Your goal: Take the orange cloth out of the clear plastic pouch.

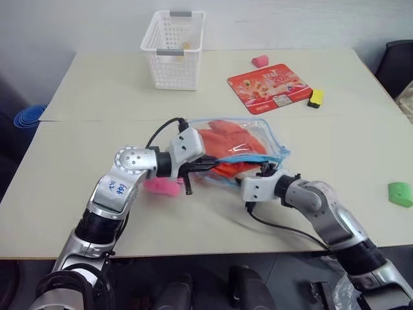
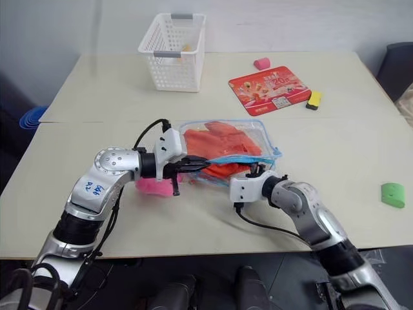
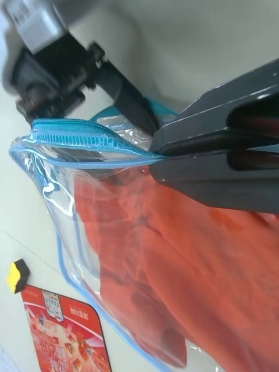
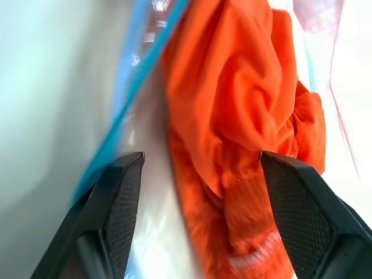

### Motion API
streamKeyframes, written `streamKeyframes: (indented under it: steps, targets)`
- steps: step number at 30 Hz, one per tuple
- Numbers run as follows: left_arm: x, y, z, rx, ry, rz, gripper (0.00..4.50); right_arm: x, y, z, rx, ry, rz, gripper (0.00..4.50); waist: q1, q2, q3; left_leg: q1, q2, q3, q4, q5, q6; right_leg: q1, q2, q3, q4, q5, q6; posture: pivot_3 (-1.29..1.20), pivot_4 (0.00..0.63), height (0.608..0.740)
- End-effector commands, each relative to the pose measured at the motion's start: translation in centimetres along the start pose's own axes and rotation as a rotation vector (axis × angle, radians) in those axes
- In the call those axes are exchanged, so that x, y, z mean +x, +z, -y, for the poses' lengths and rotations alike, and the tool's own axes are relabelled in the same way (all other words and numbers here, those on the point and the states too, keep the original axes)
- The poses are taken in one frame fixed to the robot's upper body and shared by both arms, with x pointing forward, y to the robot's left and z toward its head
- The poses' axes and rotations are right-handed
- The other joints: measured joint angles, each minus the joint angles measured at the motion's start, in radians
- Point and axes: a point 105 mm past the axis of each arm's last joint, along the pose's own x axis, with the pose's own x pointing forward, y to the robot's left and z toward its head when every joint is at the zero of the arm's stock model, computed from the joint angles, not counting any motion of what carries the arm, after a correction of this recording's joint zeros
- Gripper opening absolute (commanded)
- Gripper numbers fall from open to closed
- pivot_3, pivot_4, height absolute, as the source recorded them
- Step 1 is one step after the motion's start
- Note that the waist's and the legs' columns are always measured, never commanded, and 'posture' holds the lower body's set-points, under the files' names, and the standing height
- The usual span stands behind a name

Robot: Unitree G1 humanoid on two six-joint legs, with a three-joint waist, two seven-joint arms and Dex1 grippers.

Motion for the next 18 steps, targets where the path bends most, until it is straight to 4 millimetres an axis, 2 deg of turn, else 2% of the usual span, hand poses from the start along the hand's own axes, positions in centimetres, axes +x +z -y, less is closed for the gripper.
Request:
streamKeyframes:
  steps: [1,4,10,14,18]
  targets:
    - [-0.7,1.7,-1.5,0.051,0.056,0.046,0.0,-1.4,0.4,-0.1,-0.041,-0.002,0.006,3.33,0.0,0.0,0.0,0.0,0.0,0.0,0.0,0.0,0.0,0.0,0.0,0.0,0.0,0.0,0.0,0.0,0.15,0.74]
    - [-0.6,1.8,-1.6,0.051,0.054,0.052,0.0,-1.2,0.4,0.1,-0.075,-0.032,0.003,3.33,-0.006,0.0,0.0,0.001,0.001,0.0,0.0,0.0,0.0,0.0,0.001,0.001,0.0,0.0,0.0,0.0,0.15,0.74]
    - [-0.2,1.9,-1.0,0.054,0.027,0.064,0.0,0.5,0.0,1.5,-0.086,-0.117,-0.012,3.33,-0.006,0.0,0.0,0.001,0.0,0.0,0.0,0.0,0.0,-0.001,0.001,0.003,0.0,0.0,0.0,0.0,0.15,0.74]
    - [-0.3,1.8,-0.8,0.064,0.018,0.053,0.0,0.8,0.7,2.6,-0.065,-0.148,0.02,3.33,-0.004,0.0,0.0,0.001,0.0,0.0,-0.001,0.0,0.0,-0.001,0.001,0.003,0.0,0.0,0.0,0.0,0.15,0.74]
    - [-0.3,1.9,-0.7,0.057,0.017,0.061,0.0,0.7,0.3,2.3,-0.184,-0.096,0.006,3.33,-0.004,0.0,0.0,0.001,0.0,0.0,-0.001,0.0,0.0,-0.001,0.001,0.003,0.0,0.0,0.0,0.0,0.15,0.74]
